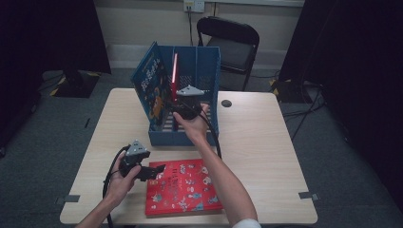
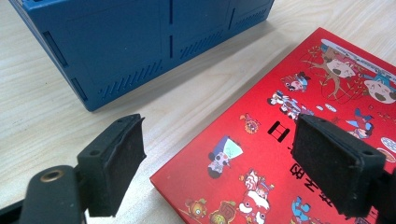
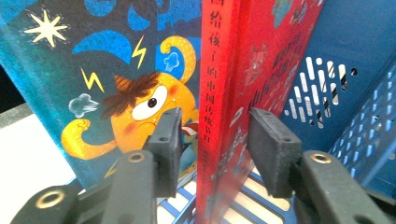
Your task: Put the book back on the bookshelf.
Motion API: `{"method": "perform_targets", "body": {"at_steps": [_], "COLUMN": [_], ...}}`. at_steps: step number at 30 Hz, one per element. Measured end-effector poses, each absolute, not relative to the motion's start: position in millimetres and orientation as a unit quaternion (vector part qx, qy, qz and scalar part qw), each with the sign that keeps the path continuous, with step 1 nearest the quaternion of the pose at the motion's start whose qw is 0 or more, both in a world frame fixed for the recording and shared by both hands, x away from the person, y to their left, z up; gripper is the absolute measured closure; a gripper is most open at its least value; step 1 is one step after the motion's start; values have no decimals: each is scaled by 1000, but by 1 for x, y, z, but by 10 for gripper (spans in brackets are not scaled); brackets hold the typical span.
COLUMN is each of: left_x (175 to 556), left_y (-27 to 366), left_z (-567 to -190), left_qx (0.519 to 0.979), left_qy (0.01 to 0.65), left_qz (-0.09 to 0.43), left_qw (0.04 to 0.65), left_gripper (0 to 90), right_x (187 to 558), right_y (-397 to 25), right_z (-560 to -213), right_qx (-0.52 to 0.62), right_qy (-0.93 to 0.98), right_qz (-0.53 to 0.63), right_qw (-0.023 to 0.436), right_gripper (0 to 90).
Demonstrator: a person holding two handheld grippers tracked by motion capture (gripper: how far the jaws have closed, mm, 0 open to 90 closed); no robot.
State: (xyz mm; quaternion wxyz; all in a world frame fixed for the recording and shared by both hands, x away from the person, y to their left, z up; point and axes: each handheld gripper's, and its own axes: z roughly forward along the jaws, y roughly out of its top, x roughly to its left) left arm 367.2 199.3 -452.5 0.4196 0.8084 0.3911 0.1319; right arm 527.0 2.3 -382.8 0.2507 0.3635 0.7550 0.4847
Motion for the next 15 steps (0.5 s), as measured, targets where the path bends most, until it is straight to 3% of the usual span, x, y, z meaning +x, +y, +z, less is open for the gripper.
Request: {"method": "perform_targets", "body": {"at_steps": [15], "left_x": [369], "left_y": [200], "left_z": [-454], "left_qx": [809], "left_qy": [397], "left_qz": [133], "left_qw": [413], "left_gripper": [168], "right_x": [507], "right_y": [-21], "right_z": [-381], "right_qx": [339], "right_qy": [768], "right_qz": [501], "right_qw": [208], "right_gripper": [456]}}
